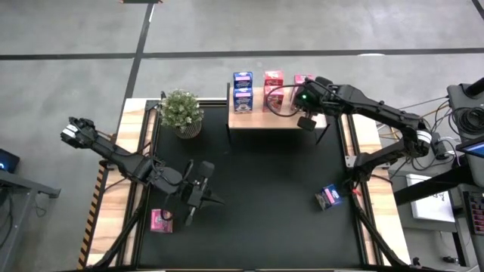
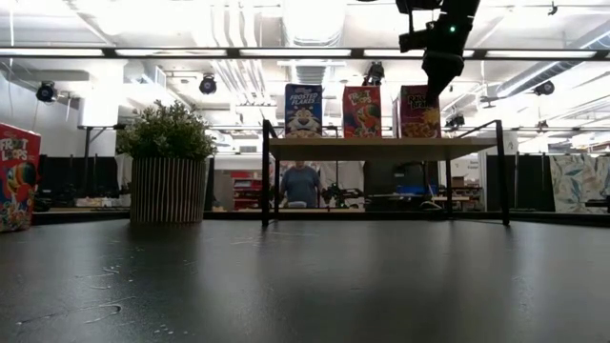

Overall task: Stack cereal on shelf
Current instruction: Put the right purple cereal box on the shelf and align it with the other purple cereal box on the shelf

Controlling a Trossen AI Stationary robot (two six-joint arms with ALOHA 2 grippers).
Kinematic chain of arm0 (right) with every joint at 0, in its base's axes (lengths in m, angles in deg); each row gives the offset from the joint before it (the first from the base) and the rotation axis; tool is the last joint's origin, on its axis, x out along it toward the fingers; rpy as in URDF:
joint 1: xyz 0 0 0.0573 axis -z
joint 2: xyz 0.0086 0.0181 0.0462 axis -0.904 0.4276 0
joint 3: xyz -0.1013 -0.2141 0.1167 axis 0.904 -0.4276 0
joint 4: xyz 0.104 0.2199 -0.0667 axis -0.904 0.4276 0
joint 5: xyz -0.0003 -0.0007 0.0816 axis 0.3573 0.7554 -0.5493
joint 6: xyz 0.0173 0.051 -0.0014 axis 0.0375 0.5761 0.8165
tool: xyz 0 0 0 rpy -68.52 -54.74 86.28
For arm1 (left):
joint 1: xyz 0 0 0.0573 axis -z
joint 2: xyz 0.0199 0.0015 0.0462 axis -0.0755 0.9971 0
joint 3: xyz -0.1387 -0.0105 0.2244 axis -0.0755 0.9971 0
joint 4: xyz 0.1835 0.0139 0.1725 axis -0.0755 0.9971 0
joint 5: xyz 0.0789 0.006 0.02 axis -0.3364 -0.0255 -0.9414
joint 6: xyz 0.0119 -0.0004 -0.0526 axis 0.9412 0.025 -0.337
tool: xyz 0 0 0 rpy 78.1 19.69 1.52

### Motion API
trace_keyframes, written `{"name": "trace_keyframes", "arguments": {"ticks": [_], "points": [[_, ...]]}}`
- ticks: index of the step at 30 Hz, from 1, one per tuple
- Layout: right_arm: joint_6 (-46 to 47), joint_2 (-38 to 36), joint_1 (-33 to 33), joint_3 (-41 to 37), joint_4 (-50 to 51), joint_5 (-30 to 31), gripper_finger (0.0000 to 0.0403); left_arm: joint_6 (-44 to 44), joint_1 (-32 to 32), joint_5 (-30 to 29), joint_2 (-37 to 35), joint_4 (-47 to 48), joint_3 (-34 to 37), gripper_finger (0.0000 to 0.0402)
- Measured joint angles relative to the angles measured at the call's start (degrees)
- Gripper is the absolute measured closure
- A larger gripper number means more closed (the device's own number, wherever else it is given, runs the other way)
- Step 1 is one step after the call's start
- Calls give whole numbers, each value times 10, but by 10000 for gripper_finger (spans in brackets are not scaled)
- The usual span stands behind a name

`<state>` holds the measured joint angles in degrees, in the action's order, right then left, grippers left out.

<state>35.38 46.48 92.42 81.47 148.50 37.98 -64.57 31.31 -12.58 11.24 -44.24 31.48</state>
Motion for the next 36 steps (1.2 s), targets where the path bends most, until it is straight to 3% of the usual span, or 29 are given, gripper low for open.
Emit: {"name": "trace_keyframes", "arguments": {"ticks": [10,18,36], "points": [[-9,0,20,0,0,3,394,0,0,0,0,0,0,402],[3,0,20,0,-13,-65,394,0,0,0,0,0,0,402],[9,5,20,-1,-61,-64,394,0,0,0,0,2,0,402]]}}
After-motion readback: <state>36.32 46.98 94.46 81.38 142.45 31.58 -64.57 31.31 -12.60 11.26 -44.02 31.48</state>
